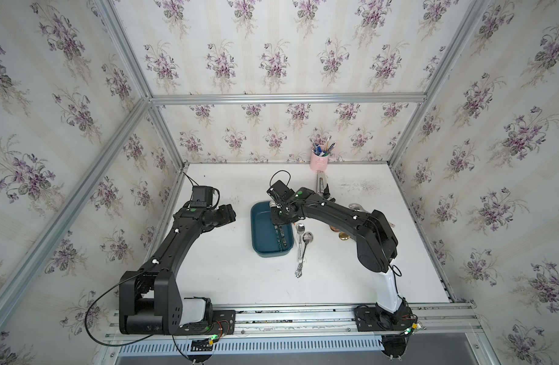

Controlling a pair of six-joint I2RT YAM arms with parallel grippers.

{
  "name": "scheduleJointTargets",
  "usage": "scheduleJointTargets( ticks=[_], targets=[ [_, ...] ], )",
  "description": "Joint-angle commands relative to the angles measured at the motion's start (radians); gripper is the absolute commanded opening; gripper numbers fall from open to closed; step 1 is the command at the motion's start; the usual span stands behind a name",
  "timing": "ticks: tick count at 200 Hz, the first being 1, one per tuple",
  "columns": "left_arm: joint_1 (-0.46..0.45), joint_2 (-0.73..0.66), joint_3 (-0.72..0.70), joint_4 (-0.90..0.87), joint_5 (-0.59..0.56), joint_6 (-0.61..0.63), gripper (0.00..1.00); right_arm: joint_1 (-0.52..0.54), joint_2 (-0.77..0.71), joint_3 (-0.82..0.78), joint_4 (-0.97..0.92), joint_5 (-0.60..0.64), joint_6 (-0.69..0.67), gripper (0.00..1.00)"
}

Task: Put the spoon into the storage box
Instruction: Place the spoon in the storage box.

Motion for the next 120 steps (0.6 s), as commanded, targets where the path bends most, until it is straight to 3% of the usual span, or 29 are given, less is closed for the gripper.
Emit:
scheduleJointTargets(
  ticks=[1,120],
  targets=[
    [0.0,-0.006,0.004,-0.011,0.004,0.006,0.79,0.001,0.014,-0.009,0.036,0.001,0.031,0.06],
    [0.0,0.014,-0.007,-0.009,0.03,0.021,0.8,0.001,0.136,-0.004,0.049,0.007,0.063,0.06]
  ],
)
